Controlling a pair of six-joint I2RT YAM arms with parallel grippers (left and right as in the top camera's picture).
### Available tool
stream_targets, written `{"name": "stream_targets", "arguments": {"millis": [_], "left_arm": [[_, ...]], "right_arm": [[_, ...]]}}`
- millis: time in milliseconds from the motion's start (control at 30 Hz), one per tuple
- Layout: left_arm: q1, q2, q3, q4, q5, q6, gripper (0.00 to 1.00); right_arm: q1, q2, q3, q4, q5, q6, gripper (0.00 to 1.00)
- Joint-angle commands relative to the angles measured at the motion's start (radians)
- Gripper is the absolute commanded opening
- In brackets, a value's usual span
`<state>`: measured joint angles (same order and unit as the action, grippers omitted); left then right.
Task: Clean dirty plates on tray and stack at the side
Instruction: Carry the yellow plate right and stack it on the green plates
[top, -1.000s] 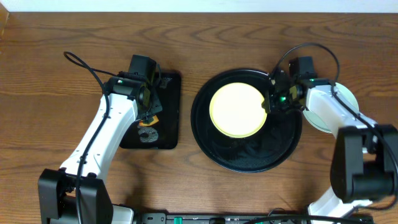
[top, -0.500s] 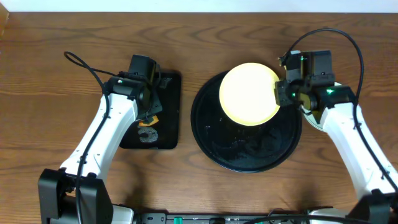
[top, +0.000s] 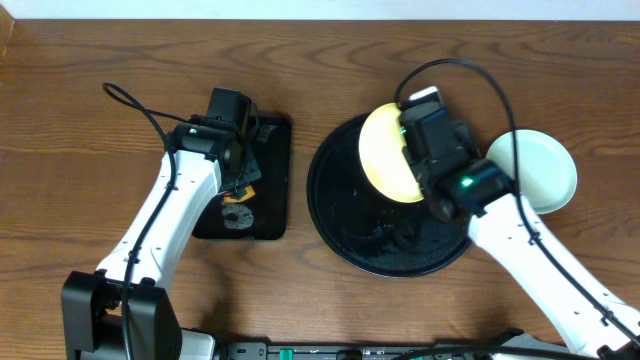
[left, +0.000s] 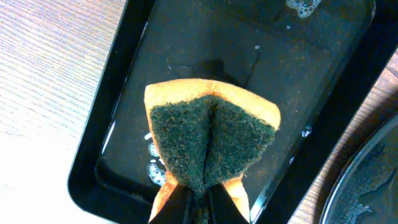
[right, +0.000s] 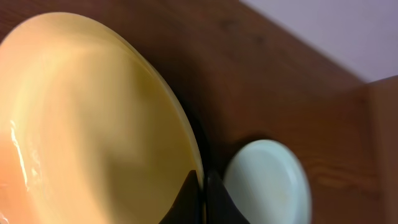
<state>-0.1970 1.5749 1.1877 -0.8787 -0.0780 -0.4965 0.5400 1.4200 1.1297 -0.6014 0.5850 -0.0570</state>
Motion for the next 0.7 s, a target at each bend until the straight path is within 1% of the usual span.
{"name": "stream_targets", "arguments": {"millis": [0,167,333,667], "left_arm": [[0.005,0.008,-0.009,-0.002,-0.013,0.01,0.08],[0.005,0.008,-0.009,-0.002,-0.013,0.01,0.08],[0.005,0.008,-0.009,-0.003,-0.013,0.01,0.08],[0.005,0.008,-0.009,-0.003,-0.013,0.01,0.08]], "right_arm": [[0.079,-0.016,0.004,0.01,0.253,-0.004,0.01],[0.149,-0.015,0.004,0.011,0.359,-0.005,0.01],[0.159,-0.015,0.004,0.011,0.402,-0.004,0.01],[0.159,-0.015,0.004,0.011,0.41,-0.004,0.01]]}}
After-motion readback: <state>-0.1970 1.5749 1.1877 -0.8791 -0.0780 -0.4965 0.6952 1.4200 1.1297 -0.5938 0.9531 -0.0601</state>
